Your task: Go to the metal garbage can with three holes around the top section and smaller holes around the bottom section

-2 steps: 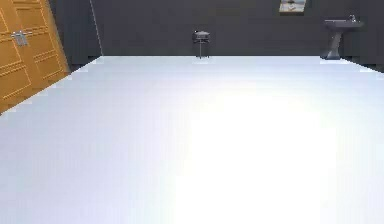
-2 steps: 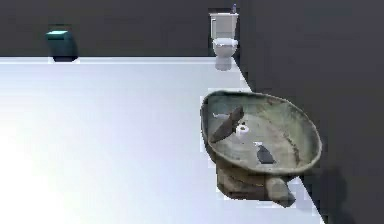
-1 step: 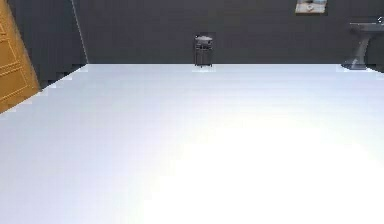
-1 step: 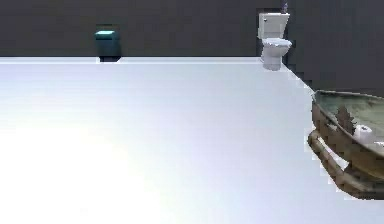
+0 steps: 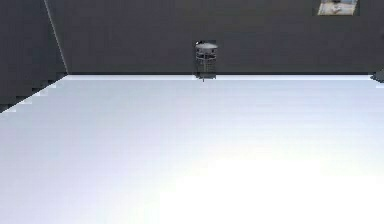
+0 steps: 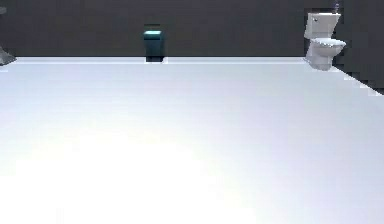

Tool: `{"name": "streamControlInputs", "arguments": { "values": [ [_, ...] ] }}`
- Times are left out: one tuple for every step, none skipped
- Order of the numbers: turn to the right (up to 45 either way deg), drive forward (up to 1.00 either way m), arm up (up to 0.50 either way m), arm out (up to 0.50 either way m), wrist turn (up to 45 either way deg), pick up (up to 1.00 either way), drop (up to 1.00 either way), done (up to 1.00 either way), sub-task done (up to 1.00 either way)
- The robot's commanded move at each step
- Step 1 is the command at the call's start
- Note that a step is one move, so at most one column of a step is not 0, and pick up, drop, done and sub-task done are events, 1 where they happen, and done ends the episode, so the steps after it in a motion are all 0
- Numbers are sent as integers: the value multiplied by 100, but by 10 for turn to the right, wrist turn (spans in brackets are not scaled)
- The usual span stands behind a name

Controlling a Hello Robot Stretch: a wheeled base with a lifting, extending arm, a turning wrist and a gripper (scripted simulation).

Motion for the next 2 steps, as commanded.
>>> {"name": "streamControlInputs", "arguments": {
  "values": [
    [0,100,0,0,0,0,0,0,0],
    [30,0,0,0,0,0,0,0,0]
  ]
}}
